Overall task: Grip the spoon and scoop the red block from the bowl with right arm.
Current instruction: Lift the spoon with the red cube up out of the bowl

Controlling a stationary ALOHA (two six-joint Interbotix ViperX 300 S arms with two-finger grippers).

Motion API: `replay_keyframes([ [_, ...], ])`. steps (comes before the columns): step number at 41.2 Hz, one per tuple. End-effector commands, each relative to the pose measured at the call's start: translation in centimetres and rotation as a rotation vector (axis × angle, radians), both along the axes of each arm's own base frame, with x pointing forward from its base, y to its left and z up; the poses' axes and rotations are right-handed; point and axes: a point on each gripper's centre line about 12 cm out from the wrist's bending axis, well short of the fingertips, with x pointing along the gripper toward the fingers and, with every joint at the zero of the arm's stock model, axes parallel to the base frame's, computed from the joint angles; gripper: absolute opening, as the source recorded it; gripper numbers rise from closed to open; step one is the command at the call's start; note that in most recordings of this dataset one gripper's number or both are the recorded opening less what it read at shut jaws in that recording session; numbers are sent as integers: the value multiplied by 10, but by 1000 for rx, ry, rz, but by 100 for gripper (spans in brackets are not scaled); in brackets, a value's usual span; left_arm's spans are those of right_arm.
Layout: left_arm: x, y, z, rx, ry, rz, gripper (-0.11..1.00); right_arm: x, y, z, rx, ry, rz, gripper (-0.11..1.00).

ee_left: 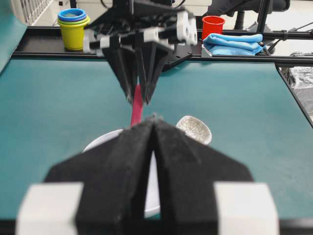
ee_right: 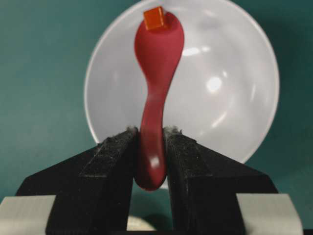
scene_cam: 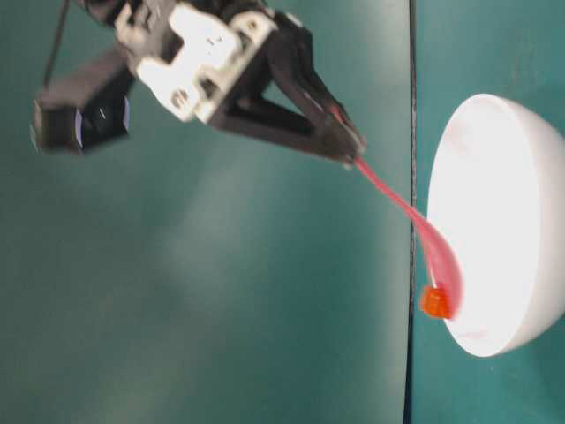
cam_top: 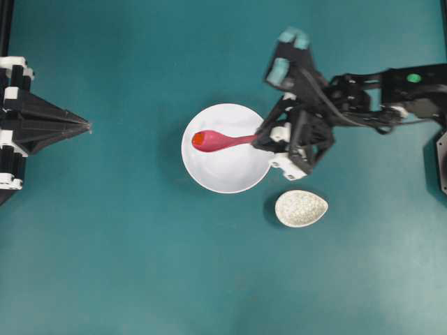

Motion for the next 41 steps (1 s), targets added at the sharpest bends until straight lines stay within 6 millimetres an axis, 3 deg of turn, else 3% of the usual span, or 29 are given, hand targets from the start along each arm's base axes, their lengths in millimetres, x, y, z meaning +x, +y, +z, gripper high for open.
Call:
replay_keyframes([
  [1,1,0,13,0,-34,-2,0,-10,2,22,-10,-98,-5,26],
  [14,-5,0,22,0,-77,-2,0,-48,5,82,-36,-284,0,26],
  [19,-5,0,22,0,-71,-2,0,-59,6,97,-40,-319,5,26],
  [28,-3,0,18,0,-40,-2,0,-69,8,109,-40,-349,8,26],
  [41,-3,0,16,3,-32,-2,0,-68,7,108,-41,-344,9,26],
])
